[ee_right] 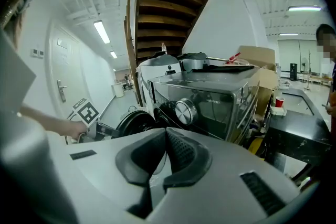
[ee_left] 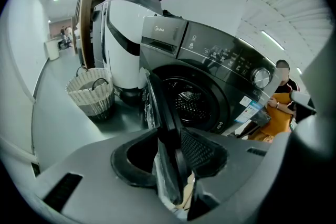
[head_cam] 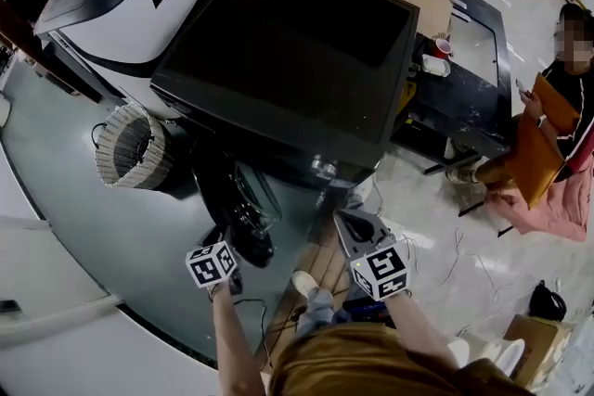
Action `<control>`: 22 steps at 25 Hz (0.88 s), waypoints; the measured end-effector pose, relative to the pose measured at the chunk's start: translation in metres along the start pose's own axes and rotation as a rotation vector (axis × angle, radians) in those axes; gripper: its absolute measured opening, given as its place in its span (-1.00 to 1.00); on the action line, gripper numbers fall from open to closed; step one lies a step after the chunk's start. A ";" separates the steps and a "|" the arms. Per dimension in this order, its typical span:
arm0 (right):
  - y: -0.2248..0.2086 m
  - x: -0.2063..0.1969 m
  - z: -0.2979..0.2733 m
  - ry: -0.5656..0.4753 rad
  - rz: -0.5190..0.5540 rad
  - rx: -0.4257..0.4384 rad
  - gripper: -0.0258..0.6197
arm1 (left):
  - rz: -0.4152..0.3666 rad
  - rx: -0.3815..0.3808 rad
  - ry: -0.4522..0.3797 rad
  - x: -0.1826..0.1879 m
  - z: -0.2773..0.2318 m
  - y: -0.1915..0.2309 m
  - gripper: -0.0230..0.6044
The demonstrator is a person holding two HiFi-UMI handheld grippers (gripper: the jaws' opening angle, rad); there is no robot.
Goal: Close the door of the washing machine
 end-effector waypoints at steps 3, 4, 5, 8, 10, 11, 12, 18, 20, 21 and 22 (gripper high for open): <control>-0.005 0.000 0.000 -0.001 0.001 -0.012 -0.88 | 0.054 -0.028 -0.020 -0.001 -0.004 -0.004 -0.44; -0.007 0.000 -0.001 0.000 0.003 -0.018 -0.88 | 0.061 -0.032 -0.022 0.000 -0.005 -0.005 -0.44; -0.009 -0.001 -0.002 0.004 0.007 -0.024 -0.88 | 0.065 -0.034 -0.022 0.000 -0.007 -0.006 -0.44; -0.015 -0.003 -0.001 0.018 0.008 -0.030 -0.88 | 0.103 -0.047 -0.027 -0.002 -0.011 -0.017 -0.44; -0.016 -0.004 -0.001 0.021 -0.003 -0.029 -0.88 | 0.135 -0.059 -0.036 -0.001 -0.012 -0.021 -0.44; -0.016 -0.005 -0.001 0.022 -0.009 -0.030 -0.88 | 0.145 -0.068 -0.040 0.000 -0.013 -0.024 -0.44; -0.016 -0.006 -0.002 0.024 -0.013 -0.030 -0.88 | 0.151 -0.079 -0.041 0.002 -0.015 -0.026 -0.44; -0.020 -0.012 -0.005 0.033 -0.016 -0.029 -0.88 | 0.177 -0.125 -0.041 0.008 -0.025 -0.042 -0.42; -0.023 -0.013 -0.003 0.034 -0.018 -0.035 -0.88 | 0.189 -0.138 -0.038 0.009 -0.028 -0.046 -0.41; -0.025 -0.013 -0.001 0.032 -0.017 -0.040 -0.88 | 0.194 -0.145 -0.036 0.010 -0.030 -0.048 -0.40; -0.027 -0.012 0.000 0.029 -0.017 -0.044 -0.88 | 0.196 -0.152 -0.033 0.011 -0.032 -0.050 -0.39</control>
Point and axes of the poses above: the fingertips, and each gripper's own axes: z backward along the fingers, y to its left, x out of its top, the point moved 2 cm from there along z, backward along the fingers, and after that the axes turned 7 degrees about -y, right-handed, at the moved point
